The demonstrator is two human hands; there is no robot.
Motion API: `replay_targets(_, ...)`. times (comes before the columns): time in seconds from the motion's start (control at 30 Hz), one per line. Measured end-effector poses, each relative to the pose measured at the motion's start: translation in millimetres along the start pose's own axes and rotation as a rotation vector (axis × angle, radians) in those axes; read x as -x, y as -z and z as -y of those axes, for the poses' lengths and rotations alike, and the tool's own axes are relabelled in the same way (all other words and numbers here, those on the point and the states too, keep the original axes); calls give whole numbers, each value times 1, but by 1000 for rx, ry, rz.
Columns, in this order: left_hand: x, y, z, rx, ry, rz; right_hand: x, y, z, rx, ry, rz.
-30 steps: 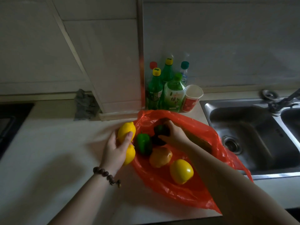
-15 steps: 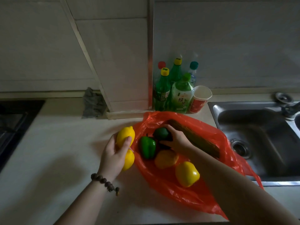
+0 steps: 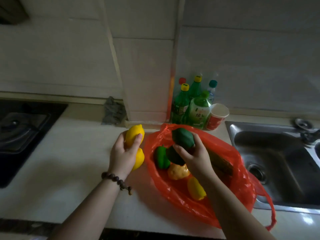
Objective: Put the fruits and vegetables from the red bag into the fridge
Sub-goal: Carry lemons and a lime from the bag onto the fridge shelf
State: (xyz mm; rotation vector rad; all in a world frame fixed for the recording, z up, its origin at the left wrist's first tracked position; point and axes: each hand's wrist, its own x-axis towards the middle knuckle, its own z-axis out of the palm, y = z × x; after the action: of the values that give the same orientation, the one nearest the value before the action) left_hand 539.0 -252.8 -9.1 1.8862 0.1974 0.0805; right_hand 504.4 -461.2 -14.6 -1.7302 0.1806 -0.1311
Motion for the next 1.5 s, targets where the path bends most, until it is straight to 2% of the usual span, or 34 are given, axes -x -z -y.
replay_targets(0.2, 16, 72, 1, 51, 69, -223, 16, -74, 23, 26, 47, 88)
replay_targets(0.47, 57, 216, 33, 98, 167, -498, 68, -214, 77, -14, 92, 408)
replay_targets(0.83, 136, 465, 100, 204, 158, -810, 188, -483, 136, 69, 280, 765)
replay_targets(1.03, 161, 584, 133, 192, 141, -1015, 235, -599, 167, 26, 330, 968)
replay_targets(1.5, 113, 838, 208, 147, 184, -1319, 260, -910, 233, -39, 530, 1220)
